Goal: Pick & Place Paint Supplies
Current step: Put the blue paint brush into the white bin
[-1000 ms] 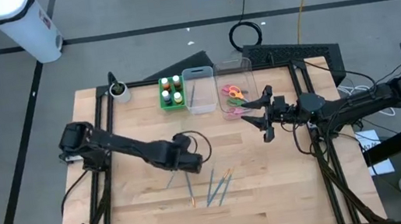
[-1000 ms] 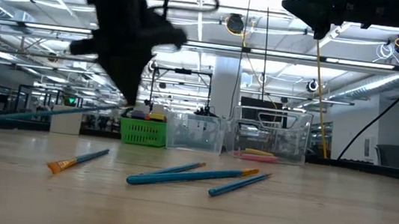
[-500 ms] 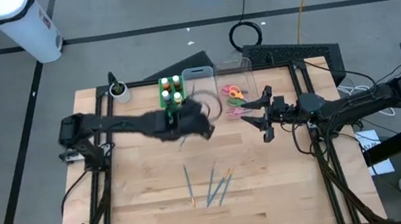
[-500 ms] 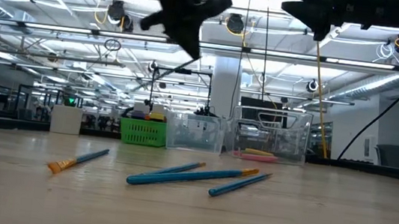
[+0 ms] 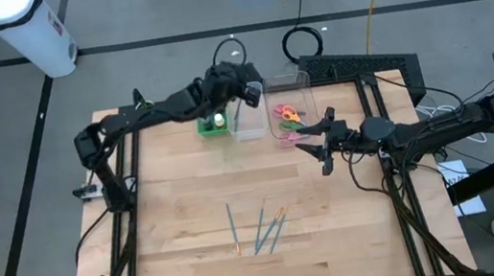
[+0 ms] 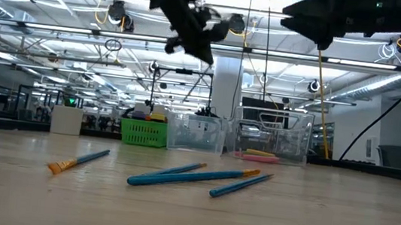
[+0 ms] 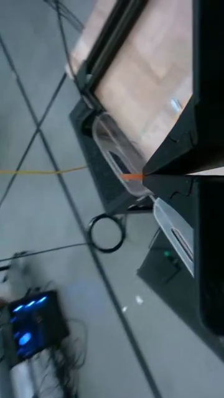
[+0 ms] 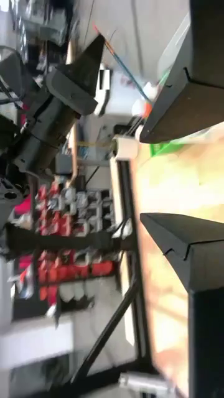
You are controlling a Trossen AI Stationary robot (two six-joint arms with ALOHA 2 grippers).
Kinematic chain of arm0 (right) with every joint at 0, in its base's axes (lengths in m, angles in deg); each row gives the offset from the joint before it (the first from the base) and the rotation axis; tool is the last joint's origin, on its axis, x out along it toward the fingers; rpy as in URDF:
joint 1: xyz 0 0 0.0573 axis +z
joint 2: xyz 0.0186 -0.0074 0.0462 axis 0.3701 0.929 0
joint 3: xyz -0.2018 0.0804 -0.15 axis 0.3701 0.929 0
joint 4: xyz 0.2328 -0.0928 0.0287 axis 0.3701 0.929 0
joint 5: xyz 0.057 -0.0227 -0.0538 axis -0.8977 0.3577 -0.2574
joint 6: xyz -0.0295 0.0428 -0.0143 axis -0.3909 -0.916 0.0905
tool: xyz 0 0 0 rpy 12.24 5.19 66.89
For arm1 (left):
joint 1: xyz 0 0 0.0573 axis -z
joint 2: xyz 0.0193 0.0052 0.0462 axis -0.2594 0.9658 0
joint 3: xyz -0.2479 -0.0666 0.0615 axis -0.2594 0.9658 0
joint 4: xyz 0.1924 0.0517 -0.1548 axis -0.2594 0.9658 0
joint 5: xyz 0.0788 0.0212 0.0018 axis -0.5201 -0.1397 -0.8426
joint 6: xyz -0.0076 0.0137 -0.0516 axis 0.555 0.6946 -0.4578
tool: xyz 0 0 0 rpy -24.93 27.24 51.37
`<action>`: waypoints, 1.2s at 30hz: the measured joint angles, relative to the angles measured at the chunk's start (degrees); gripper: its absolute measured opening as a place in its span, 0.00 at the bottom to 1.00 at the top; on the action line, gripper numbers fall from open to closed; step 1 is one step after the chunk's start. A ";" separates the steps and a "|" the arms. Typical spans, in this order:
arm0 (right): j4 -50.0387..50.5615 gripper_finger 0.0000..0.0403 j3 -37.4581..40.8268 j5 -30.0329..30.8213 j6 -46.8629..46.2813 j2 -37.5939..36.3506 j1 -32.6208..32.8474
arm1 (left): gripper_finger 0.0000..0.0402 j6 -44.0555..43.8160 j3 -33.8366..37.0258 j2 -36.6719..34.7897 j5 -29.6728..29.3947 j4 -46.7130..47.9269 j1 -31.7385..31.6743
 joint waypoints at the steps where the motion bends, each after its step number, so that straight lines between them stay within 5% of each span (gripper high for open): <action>1: 0.72 0.46 0.00 0.97 0.03 0.00 0.00 | 0.00 0.01 0.00 1.00 1.66 -0.38 -0.91; 6: 3.65 0.46 -0.02 7.12 1.35 0.02 -0.06 | 0.01 0.03 0.02 6.27 6.90 -2.49 -3.98; 13: 3.97 0.46 -0.02 7.58 2.24 0.02 -0.17 | 0.01 -0.96 0.04 9.54 8.79 -2.78 -4.95; 22: 5.10 0.46 -0.02 7.60 3.37 0.02 -0.17 | 0.29 1.08 0.04 9.24 9.67 -0.64 -3.98; 30: 7.80 0.46 -0.02 5.76 3.50 0.05 0.16 | 0.49 0.58 -0.05 -3.05 19.41 12.47 -2.47; 36: 4.67 0.46 -0.02 -3.57 0.43 4.73 3.62 | 0.51 2.17 4.43 -13.67 16.10 17.01 6.12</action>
